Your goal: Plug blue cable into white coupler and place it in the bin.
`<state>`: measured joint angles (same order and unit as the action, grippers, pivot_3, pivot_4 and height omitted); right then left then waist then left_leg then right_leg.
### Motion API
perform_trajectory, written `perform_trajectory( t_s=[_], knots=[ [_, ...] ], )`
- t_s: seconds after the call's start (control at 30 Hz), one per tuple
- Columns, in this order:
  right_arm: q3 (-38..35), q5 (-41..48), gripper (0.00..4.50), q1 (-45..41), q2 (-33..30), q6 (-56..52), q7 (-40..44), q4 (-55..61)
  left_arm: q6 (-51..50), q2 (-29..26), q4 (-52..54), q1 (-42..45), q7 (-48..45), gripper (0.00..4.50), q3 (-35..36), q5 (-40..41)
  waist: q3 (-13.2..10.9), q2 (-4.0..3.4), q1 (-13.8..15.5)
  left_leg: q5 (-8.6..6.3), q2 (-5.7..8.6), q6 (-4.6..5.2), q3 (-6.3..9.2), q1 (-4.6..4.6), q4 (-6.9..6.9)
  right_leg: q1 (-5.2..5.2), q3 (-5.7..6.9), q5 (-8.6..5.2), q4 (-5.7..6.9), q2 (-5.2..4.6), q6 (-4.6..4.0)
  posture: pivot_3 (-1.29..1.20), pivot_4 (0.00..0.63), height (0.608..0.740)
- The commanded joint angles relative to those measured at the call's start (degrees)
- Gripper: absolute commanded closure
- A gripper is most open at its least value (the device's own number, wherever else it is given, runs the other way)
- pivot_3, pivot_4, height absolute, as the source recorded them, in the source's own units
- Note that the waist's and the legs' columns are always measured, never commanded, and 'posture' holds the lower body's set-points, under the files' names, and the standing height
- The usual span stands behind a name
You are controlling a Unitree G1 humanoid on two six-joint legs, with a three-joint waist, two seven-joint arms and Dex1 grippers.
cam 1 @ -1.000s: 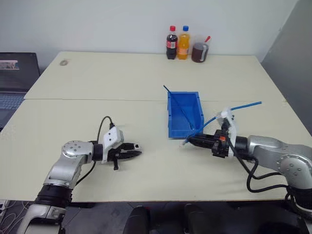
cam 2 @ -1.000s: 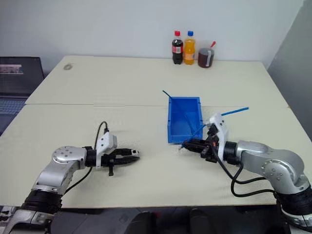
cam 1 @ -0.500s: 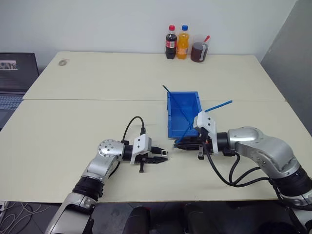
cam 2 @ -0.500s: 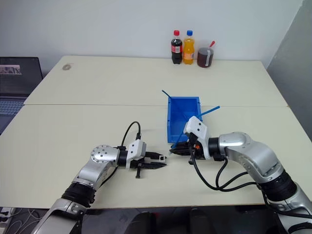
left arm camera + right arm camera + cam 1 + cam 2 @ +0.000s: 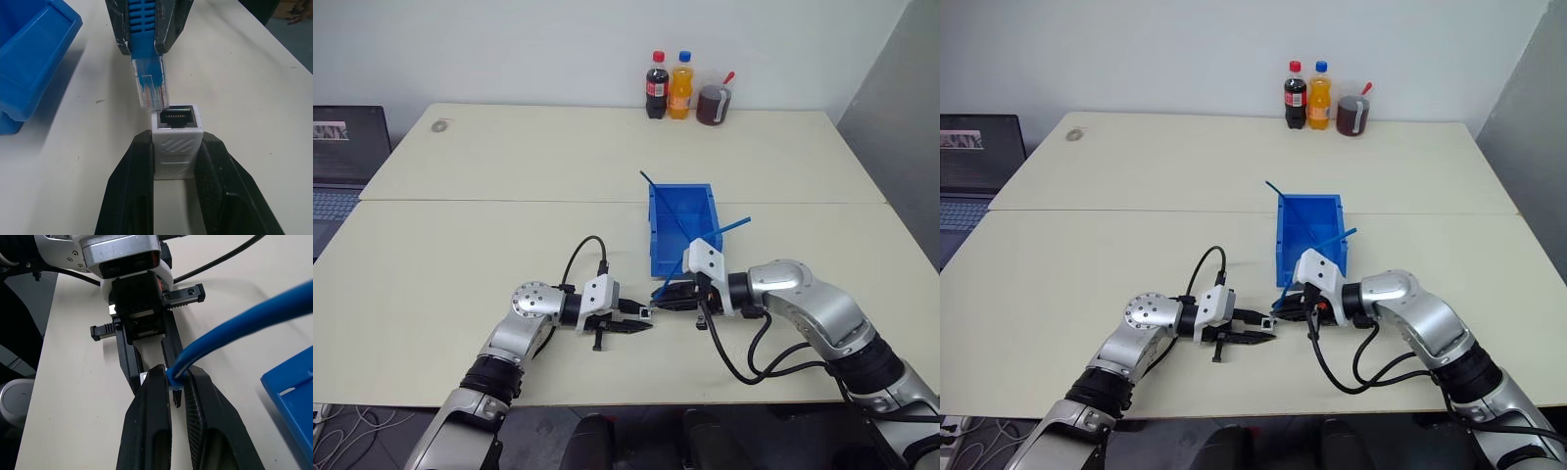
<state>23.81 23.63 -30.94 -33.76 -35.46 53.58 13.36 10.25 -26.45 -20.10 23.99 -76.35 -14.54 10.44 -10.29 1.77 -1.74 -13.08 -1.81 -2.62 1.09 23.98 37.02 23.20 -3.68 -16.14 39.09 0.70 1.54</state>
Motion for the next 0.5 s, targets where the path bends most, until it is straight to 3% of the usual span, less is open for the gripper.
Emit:
perform_trajectory(
  t_s=[0.03, 0.5],
  knots=[
    [-0.9, -0.7, 4.39, -1.0, 0.6, 0.8, 1.8, 0.6, -0.3, 0.0, 1.9, -0.8, 0.5, 3.7, -0.2, 0.0, 0.0, 0.0, 0.0, 0.0, 0.0, 0.0, 0.03, 0.0, 0.0, 0.0, -0.01, 0.0, 0.0, 0.0, 0.0, 0.0, 0.15, 0.74],
    [0.6, -5.4, 4.39, -1.1, 2.0, 4.1, 4.9, -4.5, -1.5, 0.0, 1.0, 0.0, 2.1, 3.7, 0.3, -0.3, 0.0, -0.01, 0.0, 0.0, 0.01, 0.0, 0.16, -0.04, 0.03, -0.04, 0.02, 0.0, 0.04, 0.0, -0.01, 0.0, 0.15, 0.74]
  ],
)
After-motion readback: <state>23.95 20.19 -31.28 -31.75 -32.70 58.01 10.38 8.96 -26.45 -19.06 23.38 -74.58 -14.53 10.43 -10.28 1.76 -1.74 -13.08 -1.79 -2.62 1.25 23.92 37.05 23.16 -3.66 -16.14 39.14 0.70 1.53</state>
